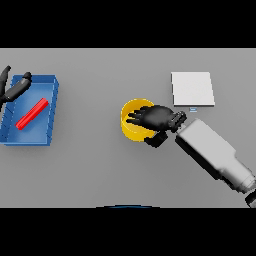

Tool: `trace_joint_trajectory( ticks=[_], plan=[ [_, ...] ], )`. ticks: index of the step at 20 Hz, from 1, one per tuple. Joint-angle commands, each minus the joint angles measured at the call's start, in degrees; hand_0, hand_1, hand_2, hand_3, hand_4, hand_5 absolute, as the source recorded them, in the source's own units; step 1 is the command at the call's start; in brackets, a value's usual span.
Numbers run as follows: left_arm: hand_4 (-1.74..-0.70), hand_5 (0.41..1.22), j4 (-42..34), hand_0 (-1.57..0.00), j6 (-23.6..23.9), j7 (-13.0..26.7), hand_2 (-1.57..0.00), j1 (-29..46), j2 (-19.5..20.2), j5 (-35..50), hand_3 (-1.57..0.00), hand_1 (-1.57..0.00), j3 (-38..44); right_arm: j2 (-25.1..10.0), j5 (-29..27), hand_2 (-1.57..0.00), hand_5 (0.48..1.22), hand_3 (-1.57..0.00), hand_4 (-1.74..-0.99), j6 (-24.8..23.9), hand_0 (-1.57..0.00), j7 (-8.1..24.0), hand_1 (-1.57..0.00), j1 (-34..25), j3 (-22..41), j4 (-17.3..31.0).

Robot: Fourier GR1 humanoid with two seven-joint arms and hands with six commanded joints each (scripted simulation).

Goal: Pick up the red beaker and tilt it to pour out 1 green nut into yellow bowl. Pick up the yellow bowl and place it on the metallic measuring scale.

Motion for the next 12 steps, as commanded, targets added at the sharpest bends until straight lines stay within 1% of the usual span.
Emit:
trace_joint_trajectory(
  ticks=[1,2,3,4,5,6,7,8,9,10,12],
  plan=[
    [-0.71,0.686,-0.34,0.0,0.44,-0.15,0.0,0.34,0.02,-0.09,0.0,0.0,-0.06,0.2,-0.18,-0.02,0.81,-0.04,-1.336,0.59,0.0,0.17,-0.02,0.16,0.1,-0.16],
    [-0.71,0.689,0.86,0.0,-0.23,-0.43,0.0,-0.11,-0.25,-0.15,0.0,0.0,0.02,0.62,-0.03,-0.09,0.842,-0.1,-1.36,0.82,-0.11,0.49,-0.1,0.06,0.18,0.38],
    [-0.71,0.691,0.83,0.0,0.03,-0.48,0.0,-0.06,-0.36,-0.28,0.0,0.0,-0.03,0.8,0.19,-0.18,0.873,-0.17,-1.387,0.65,-0.29,0.11,-0.24,0.35,0.48,0.89],
    [-0.72,0.692,0.67,0.0,0.1,-0.78,0.0,-0.09,-0.6,-0.33,0.0,0.0,-0.11,0.33,0.41,-0.31,0.943,-0.26,-1.42,0.93,-0.54,-0.41,-0.47,0.08,0.64,0.45],
    [-0.72,0.692,0.69,0.0,0.08,-0.81,0.0,-0.03,-0.67,-0.1,0.0,0.0,0.01,0.72,1.02,-0.48,0.999,-0.35,-1.454,0.32,-0.75,-0.19,-0.69,-0.36,0.99,1.06],
    [-0.72,0.692,0.98,0.0,-0.24,-0.89,0.0,-0.06,-0.59,-0.06,0.0,0.0,0.08,1.18,1.03,-0.69,1.043,-0.46,-1.512,-0.71,-0.91,0.27,-0.87,0.01,1.11,1.49],
    [-0.72,0.693,0.65,0.0,0.11,-0.84,0.0,-0.06,-0.55,-0.19,0.0,0.0,0.02,0.87,0.6,-0.87,1.079,-0.57,-1.552,-0.29,-1.05,-0.49,-1.01,-0.18,1.02,1.55],
    [-0.72,0.696,0.23,0.0,0.31,-1.38,0.0,0.46,-0.22,-0.14,0.0,0.0,0.13,0.56,0.06,-1.01,1.107,-0.72,-1.586,-0.03,-1.15,-1.18,-1.12,0.02,0.71,0.91],
    [-0.72,0.696,0.36,0.0,0.02,-1.05,0.0,0.2,-0.14,0.03,0.0,0.0,0.25,0.46,0.03,-1.12,1.13,-0.83,-1.614,-0.11,-1.23,-0.93,-1.21,0.29,0.74,0.46],
    [-0.73,0.699,0.04,0.0,0.47,-1.02,0.0,0.38,-0.21,-0.18,0.0,0.0,0.06,0.06,0.05,-1.16,1.148,-0.94,-1.64,-0.55,-1.3,-1.92,-1.28,0.2,0.93,0.57],
    [-0.72,0.694,0.15,0.0,-0.09,-0.6,0.0,-0.38,0.2,-0.17,0.0,0.0,0.2,-0.27,0.34,-1.22,1.174,-1.12,-1.676,-1.24,-1.4,-1.99,-1.39,0.22,1.51,0.24]
  ],
)
